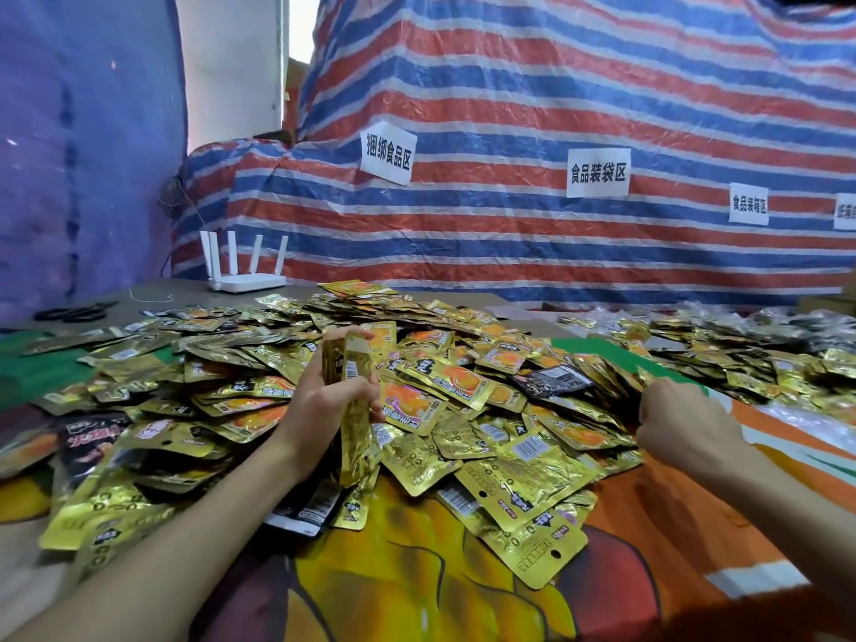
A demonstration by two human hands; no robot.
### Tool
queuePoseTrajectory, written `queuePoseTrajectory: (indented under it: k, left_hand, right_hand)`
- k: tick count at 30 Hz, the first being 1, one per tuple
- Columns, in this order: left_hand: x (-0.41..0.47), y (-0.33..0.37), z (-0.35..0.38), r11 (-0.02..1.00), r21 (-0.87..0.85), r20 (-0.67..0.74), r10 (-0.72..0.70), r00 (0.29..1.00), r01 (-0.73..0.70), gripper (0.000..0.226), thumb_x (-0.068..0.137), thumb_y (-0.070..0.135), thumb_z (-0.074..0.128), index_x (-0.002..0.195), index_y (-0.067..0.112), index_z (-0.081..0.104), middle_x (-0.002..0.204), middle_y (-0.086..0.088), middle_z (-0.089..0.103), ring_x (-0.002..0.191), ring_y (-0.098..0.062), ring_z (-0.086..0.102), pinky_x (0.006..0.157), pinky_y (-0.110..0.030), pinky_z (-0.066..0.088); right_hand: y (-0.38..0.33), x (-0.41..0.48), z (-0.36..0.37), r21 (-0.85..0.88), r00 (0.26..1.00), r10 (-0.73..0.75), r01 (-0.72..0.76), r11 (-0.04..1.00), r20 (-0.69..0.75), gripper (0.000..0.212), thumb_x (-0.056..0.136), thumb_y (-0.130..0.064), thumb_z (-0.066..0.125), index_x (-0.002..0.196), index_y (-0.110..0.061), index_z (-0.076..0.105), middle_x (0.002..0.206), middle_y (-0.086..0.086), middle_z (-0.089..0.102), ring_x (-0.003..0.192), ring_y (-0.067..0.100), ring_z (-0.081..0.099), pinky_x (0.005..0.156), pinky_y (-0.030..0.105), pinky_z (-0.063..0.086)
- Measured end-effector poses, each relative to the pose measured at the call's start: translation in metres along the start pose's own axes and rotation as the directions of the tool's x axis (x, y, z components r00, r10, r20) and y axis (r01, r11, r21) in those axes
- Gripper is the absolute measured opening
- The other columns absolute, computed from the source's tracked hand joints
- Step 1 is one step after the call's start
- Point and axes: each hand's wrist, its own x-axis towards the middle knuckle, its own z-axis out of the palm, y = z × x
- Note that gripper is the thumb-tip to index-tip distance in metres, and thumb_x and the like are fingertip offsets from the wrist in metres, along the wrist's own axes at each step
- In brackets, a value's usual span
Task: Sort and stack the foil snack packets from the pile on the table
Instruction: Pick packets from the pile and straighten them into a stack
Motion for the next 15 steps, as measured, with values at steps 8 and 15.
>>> queuePoseTrajectory:
  k: [8,15]
  left_hand:
    - [0.003,0.003,0.002,0.994,-0.08,0.001,-0.079,0.997,0.078,0.06,0.06,0.004,0.06,0.117,0.019,0.058,0.084,-0.013,0.055,0.074,-0.026,0.058,0.07,-0.044,0.051]
    - [0.002,0.009,-0.003,0.928,-0.284,0.098,-0.221,0.97,0.24,0.068,0.065,0.001,0.059,0.132,0.011,0.053,0.091,-0.022,0.065,0.066,-0.029,0.058,0.065,-0.041,0.051]
  right_hand:
    - [-0.084,-0.02,-0.019,0.631,0.95,-0.282,0.303,0.715,-0.136,0.009,0.088,-0.006,0.071,0.093,-0.013,0.07,0.09,0.003,0.071,0.08,0.023,0.068,0.074,0.043,0.06]
    - [-0.198,-0.039,-0.003,0.98,0.92,-0.378,0.155,0.123,-0.098,0.009,0.084,-0.005,0.078,0.088,-0.005,0.071,0.073,0.005,0.074,0.053,0.013,0.065,0.042,0.02,0.045]
